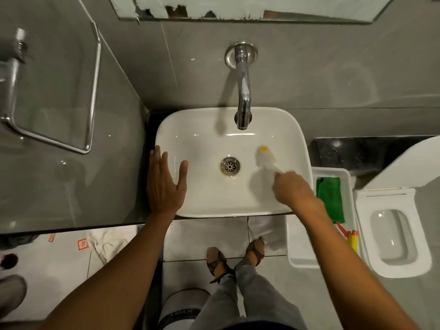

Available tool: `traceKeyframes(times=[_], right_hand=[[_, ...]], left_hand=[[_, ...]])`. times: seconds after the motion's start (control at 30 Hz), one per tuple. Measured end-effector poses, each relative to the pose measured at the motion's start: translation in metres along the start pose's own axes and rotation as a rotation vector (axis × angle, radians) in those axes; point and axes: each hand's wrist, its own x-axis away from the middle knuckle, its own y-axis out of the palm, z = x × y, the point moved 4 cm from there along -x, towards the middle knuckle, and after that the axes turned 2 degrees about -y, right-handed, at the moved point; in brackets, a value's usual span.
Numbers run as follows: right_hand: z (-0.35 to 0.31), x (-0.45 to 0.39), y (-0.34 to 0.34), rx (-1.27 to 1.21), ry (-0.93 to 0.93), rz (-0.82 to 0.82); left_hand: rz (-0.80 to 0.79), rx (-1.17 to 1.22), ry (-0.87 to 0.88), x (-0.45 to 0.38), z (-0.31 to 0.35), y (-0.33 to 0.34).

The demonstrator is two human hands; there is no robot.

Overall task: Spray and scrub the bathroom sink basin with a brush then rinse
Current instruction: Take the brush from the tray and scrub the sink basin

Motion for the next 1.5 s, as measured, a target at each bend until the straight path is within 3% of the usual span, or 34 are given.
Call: traceKeyframes(times=[0.07,0.17,0.4,0.5,0.63,0.83,0.97,1.07,1.33,1.5], right_hand=[[0.033,0.020,0.013,0.115,0.030,-0.057],[0.036,0.055,0.037,0.096,-0.006,-0.134],[-0.092,0.094,0.086,-0.141,-0.227,-0.266],[-0.146,0.080,0.086,-0.091,-0.296,-0.148],[-0.159,0.026,0.042,-0.114,-0.259,0.071],[-0.074,-0.038,-0.020,-0.095,0.002,0.219],[-0.002,-0.025,-0.029,0.051,0.043,0.137],[0.011,0.001,-0.020,0.123,0.024,0.019],[-0.035,0.085,0.040,0.142,-0.150,-0.253],[-0.085,0.106,0.063,-0.118,-0.236,-0.282]], left_hand=[[-0.003,-0.010,-0.004,0.000,0.000,0.001],[-0.006,-0.013,-0.006,0.000,0.000,0.001],[0.030,0.063,0.006,0.000,-0.001,0.000],[0.060,0.085,0.036,0.001,-0.003,0.002],[0.070,0.113,0.068,0.000,-0.006,0.004],[0.037,0.102,0.052,-0.001,-0.005,0.002],[-0.002,0.100,0.036,0.000,-0.005,0.001],[-0.016,0.123,0.036,0.001,-0.005,0.001],[-0.002,0.161,0.039,0.004,-0.008,0.000],[-0.059,0.122,0.046,0.006,-0.010,0.003]])
